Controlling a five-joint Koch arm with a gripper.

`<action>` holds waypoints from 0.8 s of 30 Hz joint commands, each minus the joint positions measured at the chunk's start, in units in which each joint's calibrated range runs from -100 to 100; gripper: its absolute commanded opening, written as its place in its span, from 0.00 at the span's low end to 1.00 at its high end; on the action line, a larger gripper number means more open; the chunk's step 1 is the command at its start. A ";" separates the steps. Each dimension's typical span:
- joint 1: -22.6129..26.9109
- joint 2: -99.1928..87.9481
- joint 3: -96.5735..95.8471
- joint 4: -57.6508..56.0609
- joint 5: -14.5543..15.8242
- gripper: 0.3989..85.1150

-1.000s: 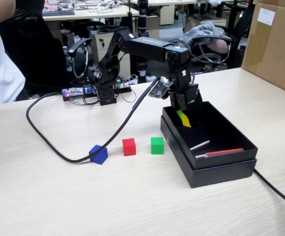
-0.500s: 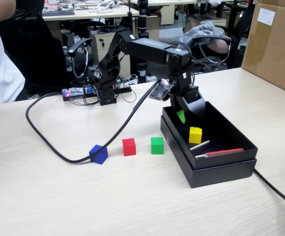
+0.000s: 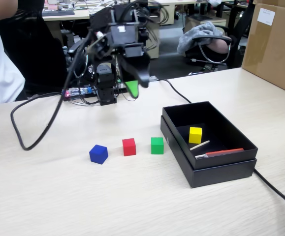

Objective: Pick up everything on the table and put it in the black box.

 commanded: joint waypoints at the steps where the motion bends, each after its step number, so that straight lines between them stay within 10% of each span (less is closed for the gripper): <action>1: -3.66 -3.96 -1.93 -0.13 -2.25 0.57; 24: -8.35 38.38 1.78 0.82 5.32 0.55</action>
